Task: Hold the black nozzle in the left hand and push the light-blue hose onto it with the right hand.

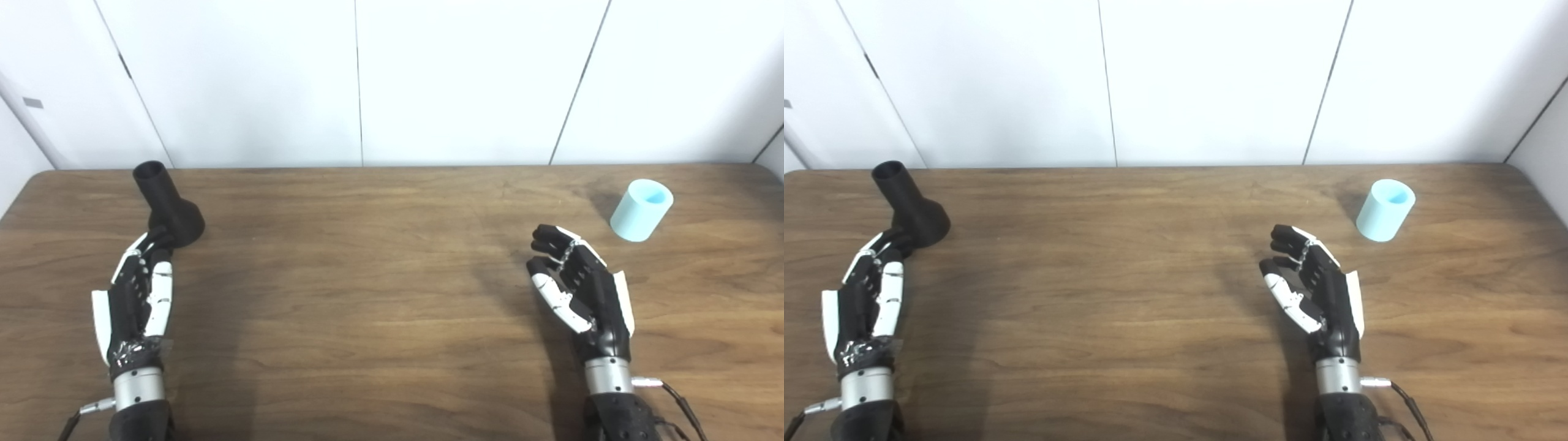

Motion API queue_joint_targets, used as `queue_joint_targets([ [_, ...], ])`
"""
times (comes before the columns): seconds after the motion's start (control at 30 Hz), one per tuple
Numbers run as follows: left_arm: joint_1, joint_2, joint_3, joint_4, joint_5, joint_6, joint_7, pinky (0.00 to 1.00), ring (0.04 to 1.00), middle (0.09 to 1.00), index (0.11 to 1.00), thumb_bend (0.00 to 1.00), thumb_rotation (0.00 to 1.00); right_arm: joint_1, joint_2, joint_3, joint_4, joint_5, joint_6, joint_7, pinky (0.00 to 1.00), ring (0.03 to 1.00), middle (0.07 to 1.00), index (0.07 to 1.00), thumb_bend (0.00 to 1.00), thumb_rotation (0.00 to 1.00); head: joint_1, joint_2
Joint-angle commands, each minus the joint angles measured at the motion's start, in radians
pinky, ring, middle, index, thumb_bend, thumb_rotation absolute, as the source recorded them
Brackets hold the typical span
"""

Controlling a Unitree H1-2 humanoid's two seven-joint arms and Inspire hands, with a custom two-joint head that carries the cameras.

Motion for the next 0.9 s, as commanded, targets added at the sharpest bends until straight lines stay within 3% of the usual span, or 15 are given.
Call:
queue_joint_targets([
  [0.0, 0.001, -0.002, 0.007, -0.025, 0.012, 0.042, 0.016, 0.84, 0.802, 0.802, 0.811, 0.44, 0.68, -0.011, 0.006, -0.004, -0.001, 0.006, -0.021, -0.008, 0.67, 0.736, 0.74, 0.704, 0.23, 0.34, -0.002, 0.001],
  [0.23, -0.011, 0.026, 0.009, -0.11, 0.011, 0.159, -0.007, 0.8, 0.844, 0.829, 0.841, 0.7, 0.4, -0.014, 0.002, -0.01, 0.008, 0.014, -0.027, -0.008, 0.67, 0.737, 0.741, 0.704, 0.24, 0.31, 0.008, -0.005],
  [0.5, -0.036, 0.063, -0.013, -0.145, 0.015, 0.25, -0.039, 0.73, 0.85, 0.881, 0.911, 0.96, 0.42, -0.017, -0.025, -0.023, 0.025, 0.034, -0.036, 0.005, 0.68, 0.742, 0.743, 0.705, 0.23, 0.31, 0.056, -0.005],
  [0.6, -0.05, 0.076, -0.017, -0.122, 0.016, 0.259, -0.042, 0.77, 0.884, 0.915, 0.95, 0.97, 0.42, -0.019, -0.04, -0.031, 0.034, 0.049, -0.035, 0.013, 0.69, 0.753, 0.751, 0.712, 0.22, 0.29, 0.101, -0.003],
  [0.77, -0.079, 0.115, -0.019, 0.009, 0.013, 0.202, -0.046, 0.89, 0.945, 0.955, 0.997, 0.96, 0.43, -0.025, -0.066, -0.048, 0.056, 0.093, -0.043, 0.03, 0.72, 0.764, 0.761, 0.73, 0.23, 0.24, 0.209, -0.003],
  [0.87, -0.095, 0.136, -0.022, 0.094, 0.025, 0.154, -0.033, 0.9, 0.942, 0.941, 0.991, 1.0, 0.49, -0.031, -0.081, -0.062, 0.081, 0.135, -0.067, 0.046, 0.71, 0.765, 0.768, 0.744, 0.22, 0.07, 0.271, -0.009],
])
